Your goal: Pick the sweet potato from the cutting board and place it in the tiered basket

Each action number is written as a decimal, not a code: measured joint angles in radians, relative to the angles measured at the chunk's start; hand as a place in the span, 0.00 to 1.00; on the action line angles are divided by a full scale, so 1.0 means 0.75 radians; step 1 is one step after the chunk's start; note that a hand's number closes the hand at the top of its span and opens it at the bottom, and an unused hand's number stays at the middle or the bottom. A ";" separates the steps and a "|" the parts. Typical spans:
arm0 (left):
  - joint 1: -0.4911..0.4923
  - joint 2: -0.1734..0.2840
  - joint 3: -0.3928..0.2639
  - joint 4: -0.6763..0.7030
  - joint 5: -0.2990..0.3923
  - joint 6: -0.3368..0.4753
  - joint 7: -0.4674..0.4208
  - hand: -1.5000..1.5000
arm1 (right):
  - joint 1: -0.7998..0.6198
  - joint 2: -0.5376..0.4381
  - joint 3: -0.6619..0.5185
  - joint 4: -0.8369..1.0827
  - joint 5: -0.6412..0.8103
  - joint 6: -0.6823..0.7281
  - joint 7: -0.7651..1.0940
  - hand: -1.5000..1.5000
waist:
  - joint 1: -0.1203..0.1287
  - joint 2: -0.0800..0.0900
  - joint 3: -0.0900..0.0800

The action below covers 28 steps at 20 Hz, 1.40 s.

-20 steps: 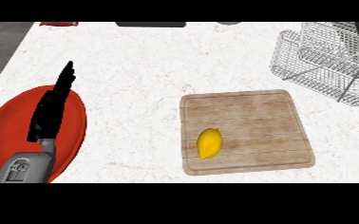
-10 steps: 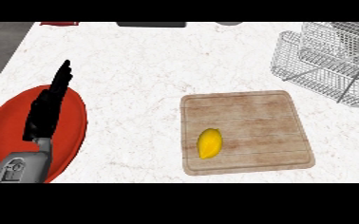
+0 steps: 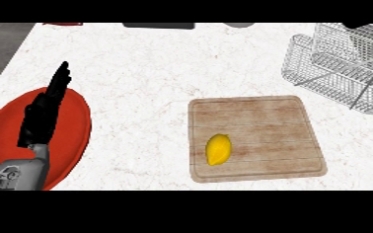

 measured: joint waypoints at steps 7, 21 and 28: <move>-0.003 -0.003 0.008 -0.007 -0.011 -0.009 0.016 0.50 | 0.067 0.004 -0.101 -0.044 -0.102 -0.159 -0.097 0.00 | -0.009 -0.001 0.006; 0.044 -0.013 0.044 -0.024 -0.021 -0.016 0.029 0.50 | 0.287 -0.155 -0.262 -0.522 -0.304 -0.032 0.134 0.00 | -0.069 -0.013 0.021; 0.093 -0.032 0.047 -0.044 -0.037 0.001 0.016 0.50 | 0.672 -0.219 -0.474 -0.910 -0.551 0.189 0.163 0.00 | -0.095 -0.016 0.022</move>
